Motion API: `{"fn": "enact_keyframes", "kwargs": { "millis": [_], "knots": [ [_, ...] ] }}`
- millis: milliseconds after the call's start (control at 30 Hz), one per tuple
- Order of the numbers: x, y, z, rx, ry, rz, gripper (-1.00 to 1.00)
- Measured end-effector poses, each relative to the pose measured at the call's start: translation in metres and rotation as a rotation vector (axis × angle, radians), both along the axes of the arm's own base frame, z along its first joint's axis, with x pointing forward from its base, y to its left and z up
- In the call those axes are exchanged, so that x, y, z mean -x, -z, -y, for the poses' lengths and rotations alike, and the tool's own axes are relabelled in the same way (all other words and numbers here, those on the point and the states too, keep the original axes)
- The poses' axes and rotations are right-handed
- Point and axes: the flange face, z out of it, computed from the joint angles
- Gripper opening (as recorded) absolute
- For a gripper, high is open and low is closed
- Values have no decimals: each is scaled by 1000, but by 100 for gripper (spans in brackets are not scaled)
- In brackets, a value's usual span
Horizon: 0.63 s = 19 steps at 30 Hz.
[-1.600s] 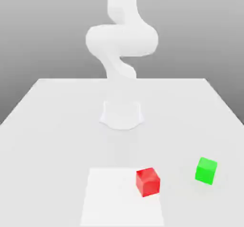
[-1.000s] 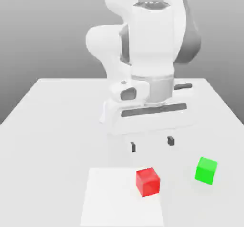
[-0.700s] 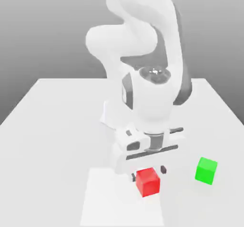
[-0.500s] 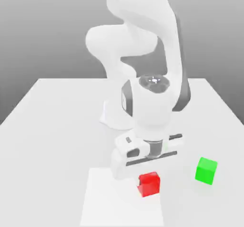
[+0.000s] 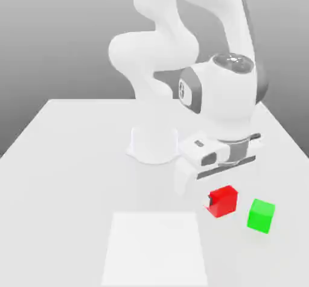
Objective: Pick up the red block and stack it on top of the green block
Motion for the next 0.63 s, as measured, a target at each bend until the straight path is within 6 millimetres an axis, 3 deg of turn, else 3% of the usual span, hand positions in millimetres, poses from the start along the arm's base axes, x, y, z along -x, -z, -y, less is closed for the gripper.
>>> {"fn": "enact_keyframes", "kwargs": {
  "millis": [300, 500, 533, 633],
  "knots": [
    [41, -16, -86, 8, -215, 3, -100],
    [40, 35, -89, 11, -217, 5, -100],
    [41, 43, -89, 11, -218, 4, 100],
    [41, 43, -89, 11, -218, 4, 100]
  ]
}}
